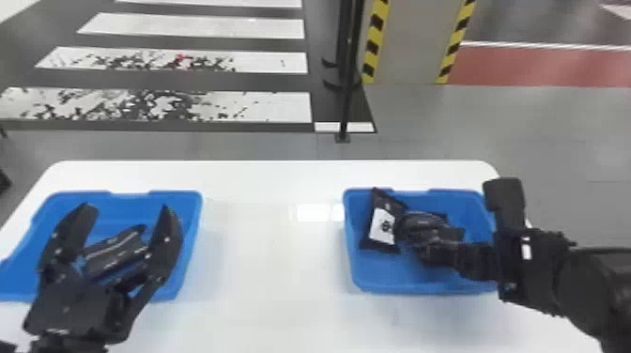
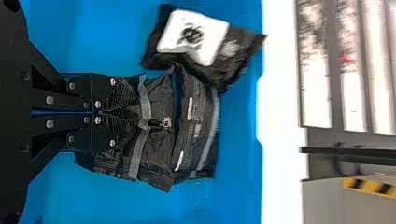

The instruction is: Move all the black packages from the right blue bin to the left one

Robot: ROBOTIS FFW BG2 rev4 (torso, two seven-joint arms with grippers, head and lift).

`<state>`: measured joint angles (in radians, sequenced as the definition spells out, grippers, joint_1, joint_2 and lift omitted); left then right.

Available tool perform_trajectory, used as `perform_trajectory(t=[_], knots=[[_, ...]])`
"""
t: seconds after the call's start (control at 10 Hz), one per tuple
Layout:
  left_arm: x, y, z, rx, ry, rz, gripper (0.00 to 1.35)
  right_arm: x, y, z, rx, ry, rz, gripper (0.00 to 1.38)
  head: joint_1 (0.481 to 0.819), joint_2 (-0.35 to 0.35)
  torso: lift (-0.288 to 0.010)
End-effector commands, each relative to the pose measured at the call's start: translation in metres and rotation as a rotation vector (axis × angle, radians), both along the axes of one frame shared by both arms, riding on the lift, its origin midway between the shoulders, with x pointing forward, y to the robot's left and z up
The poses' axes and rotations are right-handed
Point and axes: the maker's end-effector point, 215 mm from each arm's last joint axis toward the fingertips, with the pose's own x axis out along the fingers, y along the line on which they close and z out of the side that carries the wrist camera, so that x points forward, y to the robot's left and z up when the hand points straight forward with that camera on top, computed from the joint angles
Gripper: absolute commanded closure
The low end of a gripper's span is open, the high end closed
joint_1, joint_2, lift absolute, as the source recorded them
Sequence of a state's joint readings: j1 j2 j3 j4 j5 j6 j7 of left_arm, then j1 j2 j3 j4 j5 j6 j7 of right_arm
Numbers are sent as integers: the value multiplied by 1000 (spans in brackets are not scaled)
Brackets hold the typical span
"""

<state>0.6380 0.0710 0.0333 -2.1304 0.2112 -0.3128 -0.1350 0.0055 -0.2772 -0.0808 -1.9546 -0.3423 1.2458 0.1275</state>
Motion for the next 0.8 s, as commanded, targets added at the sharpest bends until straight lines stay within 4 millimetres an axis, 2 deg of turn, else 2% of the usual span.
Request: perform_trajectory(t=[0.0,0.2,0.3,0.4,0.5,0.7], knots=[[-1,1,4,-8,-17,4,122,18,18,31,111,-145,24,1179,695,-52,-132],[-1,-4,12,-38,-42,-8,116,21,67,83,253,-279,127,1179,695,-11,-132],[-1,-10,15,-63,-49,-23,116,22,97,110,319,-344,186,1179,695,1,-132],[-1,-21,19,-102,-57,-49,122,19,131,129,382,-388,254,1179,695,30,-132],[-1,-33,22,-144,-64,-83,122,18,158,142,418,-420,306,1177,695,64,-132],[1,-60,22,-188,-49,-154,122,20,201,150,509,-442,377,1177,695,102,-132]])
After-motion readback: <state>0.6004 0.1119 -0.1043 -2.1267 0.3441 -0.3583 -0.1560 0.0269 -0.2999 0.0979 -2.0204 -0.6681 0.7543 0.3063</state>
